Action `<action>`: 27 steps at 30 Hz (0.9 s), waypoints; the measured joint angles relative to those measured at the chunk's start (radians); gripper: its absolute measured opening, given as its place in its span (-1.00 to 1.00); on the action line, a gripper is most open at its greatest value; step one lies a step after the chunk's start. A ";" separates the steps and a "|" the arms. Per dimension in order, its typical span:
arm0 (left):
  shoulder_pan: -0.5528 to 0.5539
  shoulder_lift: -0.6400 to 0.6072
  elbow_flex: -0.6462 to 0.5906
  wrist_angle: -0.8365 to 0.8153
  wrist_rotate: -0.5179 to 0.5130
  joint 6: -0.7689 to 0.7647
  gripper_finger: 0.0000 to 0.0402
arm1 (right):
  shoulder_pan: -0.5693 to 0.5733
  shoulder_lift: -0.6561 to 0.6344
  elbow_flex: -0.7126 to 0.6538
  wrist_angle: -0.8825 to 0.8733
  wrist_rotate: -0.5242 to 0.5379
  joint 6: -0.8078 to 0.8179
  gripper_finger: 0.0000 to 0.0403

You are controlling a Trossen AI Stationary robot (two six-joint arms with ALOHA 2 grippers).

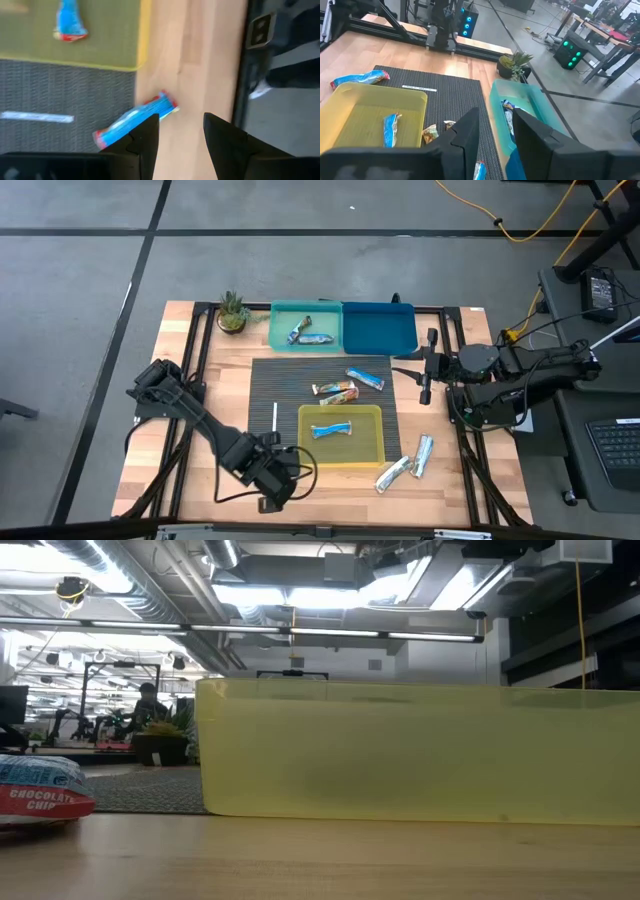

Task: Pick and place Granola Bars by type
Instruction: Put the red granola bar into the yellow bin

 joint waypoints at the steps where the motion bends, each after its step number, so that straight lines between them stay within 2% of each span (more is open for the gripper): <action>1: -0.009 0.001 0.000 -0.017 -0.017 0.006 -0.26 | 0.000 0.000 0.000 0.000 0.000 0.000 -0.40; 5: -0.029 0.008 -0.002 -0.071 -0.033 0.061 -0.20 | 0.000 0.000 0.000 0.000 0.000 0.002 -0.40; 9: -0.028 0.012 -0.055 -0.060 0.003 0.133 -0.10 | 0.000 0.000 0.000 -0.001 0.000 0.002 -0.40; 18: -0.025 0.012 -0.213 0.099 0.017 0.304 0.11 | 0.000 0.000 0.000 -0.002 0.001 0.030 -0.40; 27: 0.004 0.012 -0.367 0.300 0.023 0.407 0.14 | 0.000 0.000 0.000 -0.015 0.001 0.092 -0.40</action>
